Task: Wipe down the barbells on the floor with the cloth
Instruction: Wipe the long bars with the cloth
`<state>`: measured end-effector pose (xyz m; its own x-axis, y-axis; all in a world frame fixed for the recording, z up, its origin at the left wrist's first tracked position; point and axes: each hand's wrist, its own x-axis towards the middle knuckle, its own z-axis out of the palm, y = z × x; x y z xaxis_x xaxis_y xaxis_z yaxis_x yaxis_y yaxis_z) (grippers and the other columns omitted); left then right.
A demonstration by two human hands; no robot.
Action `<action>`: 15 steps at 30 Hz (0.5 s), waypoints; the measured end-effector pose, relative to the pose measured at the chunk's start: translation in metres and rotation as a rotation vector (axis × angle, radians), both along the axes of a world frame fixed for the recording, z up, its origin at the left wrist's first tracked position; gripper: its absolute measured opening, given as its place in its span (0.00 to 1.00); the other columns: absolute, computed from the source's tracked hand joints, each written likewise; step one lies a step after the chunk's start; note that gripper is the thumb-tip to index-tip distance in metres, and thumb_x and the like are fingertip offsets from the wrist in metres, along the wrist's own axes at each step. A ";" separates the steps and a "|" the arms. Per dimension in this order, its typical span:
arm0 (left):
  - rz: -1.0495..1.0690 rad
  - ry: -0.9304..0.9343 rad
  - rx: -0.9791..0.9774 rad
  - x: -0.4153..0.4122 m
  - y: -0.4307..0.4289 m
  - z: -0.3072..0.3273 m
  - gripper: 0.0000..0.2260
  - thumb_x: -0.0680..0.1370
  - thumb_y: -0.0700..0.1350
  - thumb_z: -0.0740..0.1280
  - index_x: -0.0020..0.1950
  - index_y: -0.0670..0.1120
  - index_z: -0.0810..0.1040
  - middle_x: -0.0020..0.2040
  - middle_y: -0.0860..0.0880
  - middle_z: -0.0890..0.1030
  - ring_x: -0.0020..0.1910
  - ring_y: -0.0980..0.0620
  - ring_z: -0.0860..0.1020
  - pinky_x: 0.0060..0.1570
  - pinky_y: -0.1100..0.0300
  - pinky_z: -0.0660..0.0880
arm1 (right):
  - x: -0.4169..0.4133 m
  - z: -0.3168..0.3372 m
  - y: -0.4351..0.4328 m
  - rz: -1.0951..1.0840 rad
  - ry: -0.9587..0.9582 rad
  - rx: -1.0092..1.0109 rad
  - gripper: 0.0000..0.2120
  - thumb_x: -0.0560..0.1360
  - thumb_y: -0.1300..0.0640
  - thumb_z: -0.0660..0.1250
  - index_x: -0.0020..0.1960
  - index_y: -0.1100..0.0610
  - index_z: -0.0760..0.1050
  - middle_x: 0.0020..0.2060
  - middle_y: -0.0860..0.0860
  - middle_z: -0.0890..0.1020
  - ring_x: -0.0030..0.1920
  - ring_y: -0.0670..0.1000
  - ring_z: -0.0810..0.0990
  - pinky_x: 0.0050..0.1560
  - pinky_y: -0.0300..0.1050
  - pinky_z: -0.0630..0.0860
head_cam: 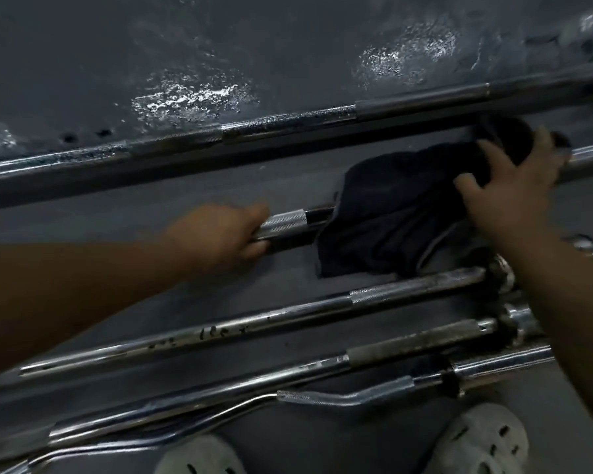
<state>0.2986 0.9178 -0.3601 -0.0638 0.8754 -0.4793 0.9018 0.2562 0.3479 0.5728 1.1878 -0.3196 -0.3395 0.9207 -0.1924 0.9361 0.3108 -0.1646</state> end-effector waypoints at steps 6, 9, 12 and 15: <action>-0.021 0.076 0.043 0.002 -0.005 -0.001 0.16 0.78 0.62 0.59 0.56 0.52 0.64 0.50 0.45 0.81 0.46 0.39 0.80 0.39 0.54 0.71 | -0.079 -0.028 -0.107 -0.129 0.262 0.015 0.18 0.67 0.57 0.59 0.51 0.62 0.80 0.54 0.62 0.80 0.58 0.66 0.76 0.62 0.56 0.68; -0.025 0.101 0.005 0.004 -0.003 0.004 0.19 0.79 0.63 0.57 0.60 0.50 0.68 0.54 0.44 0.81 0.50 0.39 0.80 0.40 0.54 0.71 | -0.108 -0.008 -0.162 0.337 0.297 -0.233 0.21 0.65 0.58 0.60 0.57 0.55 0.78 0.52 0.56 0.80 0.54 0.61 0.77 0.58 0.53 0.73; 0.004 0.061 0.048 0.003 -0.007 0.002 0.18 0.79 0.63 0.56 0.58 0.50 0.68 0.53 0.44 0.82 0.48 0.39 0.81 0.43 0.52 0.75 | -0.102 0.012 -0.134 0.359 0.268 -0.410 0.38 0.66 0.63 0.64 0.75 0.44 0.64 0.67 0.55 0.74 0.68 0.56 0.71 0.70 0.50 0.69; 0.005 0.038 0.074 0.003 -0.008 0.000 0.18 0.78 0.63 0.58 0.57 0.50 0.66 0.52 0.44 0.82 0.48 0.39 0.81 0.42 0.52 0.75 | -0.066 0.017 -0.081 0.221 0.030 -0.259 0.33 0.68 0.55 0.60 0.74 0.47 0.70 0.74 0.60 0.64 0.73 0.61 0.64 0.75 0.51 0.61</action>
